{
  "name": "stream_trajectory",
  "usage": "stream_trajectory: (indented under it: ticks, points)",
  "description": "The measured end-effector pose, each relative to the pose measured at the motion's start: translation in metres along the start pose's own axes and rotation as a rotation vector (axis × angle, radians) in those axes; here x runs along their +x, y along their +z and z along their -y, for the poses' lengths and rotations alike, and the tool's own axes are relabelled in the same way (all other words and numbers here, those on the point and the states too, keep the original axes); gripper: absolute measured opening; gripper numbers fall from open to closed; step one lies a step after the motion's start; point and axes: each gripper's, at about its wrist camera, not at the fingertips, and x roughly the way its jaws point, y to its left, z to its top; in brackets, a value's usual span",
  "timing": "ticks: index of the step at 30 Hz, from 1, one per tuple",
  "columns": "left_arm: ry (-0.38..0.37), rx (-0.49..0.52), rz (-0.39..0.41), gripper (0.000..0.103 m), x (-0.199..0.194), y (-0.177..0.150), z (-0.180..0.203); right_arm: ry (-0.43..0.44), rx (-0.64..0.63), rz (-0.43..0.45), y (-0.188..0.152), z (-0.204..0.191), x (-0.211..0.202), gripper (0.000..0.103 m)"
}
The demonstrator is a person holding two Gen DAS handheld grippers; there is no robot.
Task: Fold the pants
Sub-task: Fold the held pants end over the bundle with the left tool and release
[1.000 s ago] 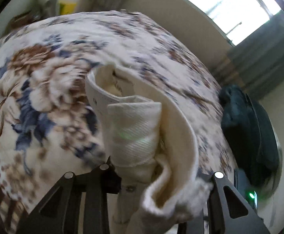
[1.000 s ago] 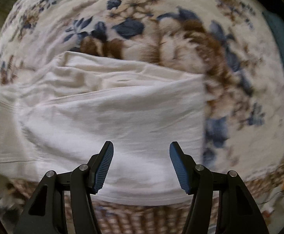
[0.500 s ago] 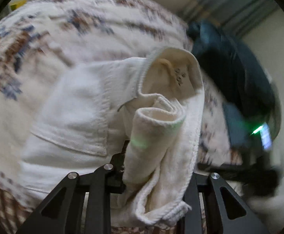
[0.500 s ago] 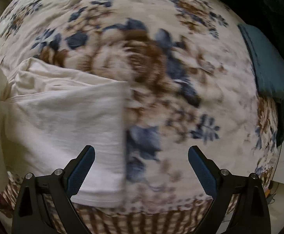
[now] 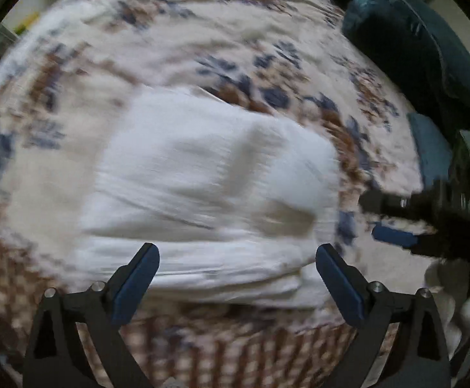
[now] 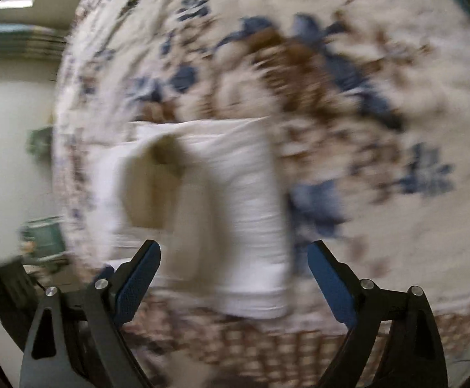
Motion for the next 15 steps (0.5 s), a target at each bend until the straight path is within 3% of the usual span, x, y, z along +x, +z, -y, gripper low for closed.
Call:
stream_trajectory:
  ticks: [4,8,13,15]
  points:
    - [0.139,-0.045,0.014,0.099,-0.002,0.006,-0.037,0.081,-0.029,-0.049,0.009,-0.02,0.029,0.094]
    - [0.27,-0.089,-0.045,0.099,0.025,0.018,-0.08,0.091,0.007,-0.127,0.021,-0.021,0.081,0.094]
    - [0.318,-0.129,-0.077,0.099,0.045,0.027,-0.116,0.033,-0.039,-0.162,0.027,-0.031,0.125,0.099]
    - [0.293,-0.16,-0.093,0.099,0.052,0.03,-0.125,0.093,-0.071,-0.135,0.022,-0.04,0.12,0.095]
